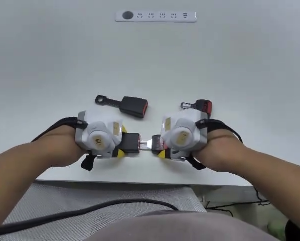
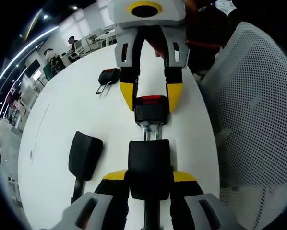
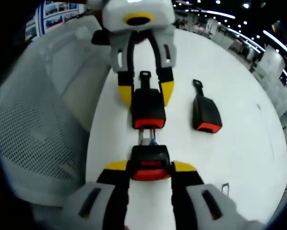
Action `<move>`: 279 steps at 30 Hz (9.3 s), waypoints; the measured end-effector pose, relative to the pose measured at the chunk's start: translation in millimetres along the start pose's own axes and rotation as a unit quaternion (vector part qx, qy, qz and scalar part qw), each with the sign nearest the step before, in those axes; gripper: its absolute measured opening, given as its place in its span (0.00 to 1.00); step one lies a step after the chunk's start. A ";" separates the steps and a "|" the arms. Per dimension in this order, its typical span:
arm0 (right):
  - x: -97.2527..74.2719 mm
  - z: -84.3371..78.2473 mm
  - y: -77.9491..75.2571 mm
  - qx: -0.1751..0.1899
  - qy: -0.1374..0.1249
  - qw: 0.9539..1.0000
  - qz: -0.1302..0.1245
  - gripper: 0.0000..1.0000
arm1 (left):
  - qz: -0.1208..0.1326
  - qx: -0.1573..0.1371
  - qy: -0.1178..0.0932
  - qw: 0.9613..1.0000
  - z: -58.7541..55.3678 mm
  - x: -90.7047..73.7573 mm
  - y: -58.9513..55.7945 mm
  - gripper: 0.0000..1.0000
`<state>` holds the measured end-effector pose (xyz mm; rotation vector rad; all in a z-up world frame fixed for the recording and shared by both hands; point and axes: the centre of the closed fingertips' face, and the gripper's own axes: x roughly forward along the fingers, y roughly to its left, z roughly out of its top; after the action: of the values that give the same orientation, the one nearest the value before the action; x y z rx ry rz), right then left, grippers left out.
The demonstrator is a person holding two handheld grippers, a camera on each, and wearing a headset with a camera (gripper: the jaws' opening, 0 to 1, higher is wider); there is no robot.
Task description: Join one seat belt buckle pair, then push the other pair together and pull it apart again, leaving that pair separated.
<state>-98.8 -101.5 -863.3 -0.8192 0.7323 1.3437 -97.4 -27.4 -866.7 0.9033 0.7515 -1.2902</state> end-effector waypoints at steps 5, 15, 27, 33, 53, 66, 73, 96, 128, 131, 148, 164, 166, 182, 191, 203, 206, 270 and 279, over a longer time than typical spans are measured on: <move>1.7 0.3 -2.3 0.005 -0.009 1.000 0.005 0.32 | -0.002 0.001 -0.002 1.000 -0.5 0.8 0.5 0.33; 4.2 3.5 -2.0 0.007 -0.017 1.000 0.011 0.31 | -0.006 -0.006 -0.003 1.000 0.6 1.0 0.5 0.33; 13.4 16.6 -1.7 0.005 -0.015 1.000 0.008 0.30 | -0.008 -0.007 -0.006 1.000 1.1 1.2 0.9 0.32; 15.0 16.7 -1.5 0.023 -0.009 1.000 0.010 0.30 | -0.011 -0.005 -0.002 1.000 0.6 1.5 0.2 0.32; 12.5 16.4 -2.1 0.004 -0.018 1.000 0.014 0.31 | -0.011 -0.013 -0.019 1.000 -0.8 1.0 1.6 0.33; 6.6 24.0 -3.5 0.005 -0.033 0.999 -0.001 0.38 | -0.005 -0.008 -0.004 1.000 -0.2 -6.9 3.7 0.36; -20.8 33.0 -12.5 0.025 -0.060 0.998 -0.023 0.39 | 0.012 -0.044 -0.037 0.998 15.4 -26.9 20.7 0.41; -53.9 -29.7 -64.1 0.053 -0.029 0.996 -0.068 0.40 | 0.043 -0.040 -0.064 0.996 48.1 -33.4 84.9 0.36; -57.3 -91.6 -111.1 0.069 0.028 0.994 -0.075 0.37 | 0.014 -0.023 -0.040 0.999 28.9 4.7 109.6 0.34; -57.5 -90.1 -109.8 0.065 0.026 0.996 -0.063 0.32 | 0.017 -0.018 -0.033 0.999 27.4 5.1 110.6 0.33; -48.1 -75.2 -109.9 0.034 0.041 0.998 -0.046 0.30 | 0.017 -0.031 -0.036 0.999 25.9 6.5 110.5 0.31; -20.3 -31.0 -113.3 0.003 0.041 0.998 -0.042 0.30 | 0.023 -0.025 -0.032 0.999 26.4 6.4 109.5 0.31; -17.0 -25.8 -113.5 0.002 0.039 0.998 -0.041 0.30 | 0.024 -0.028 -0.035 0.999 25.8 6.8 110.1 0.31; -2.3 -0.4 -112.0 -0.012 0.020 0.999 -0.027 0.30 | 0.019 -0.033 -0.030 0.999 25.2 7.7 111.4 0.31; 0.4 5.9 -113.2 -0.010 0.004 1.000 -0.022 0.28 | 0.021 -0.032 -0.030 0.999 24.9 9.1 111.2 0.30; 13.0 26.0 -108.8 -0.014 0.003 1.000 -0.009 0.25 | 0.018 -0.018 -0.018 1.000 24.3 14.2 109.7 0.30; 12.8 25.1 -109.1 -0.014 -0.002 1.000 -0.012 0.26 | 0.021 -0.017 -0.021 0.999 23.5 13.5 109.4 0.30; -97.9 -107.3 -102.0 0.086 0.022 0.983 -0.159 0.57 | 0.087 -0.055 -0.015 0.995 -2.7 -54.5 90.2 0.45; -129.7 -90.0 -60.2 0.157 -0.053 0.970 -0.180 0.68 | 0.130 -0.146 -0.036 0.980 -37.4 -107.1 51.2 0.57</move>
<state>-50.4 -249.2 -797.1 -0.5858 0.6545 0.9092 -61.0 57.9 -783.7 0.6864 0.7177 -0.9476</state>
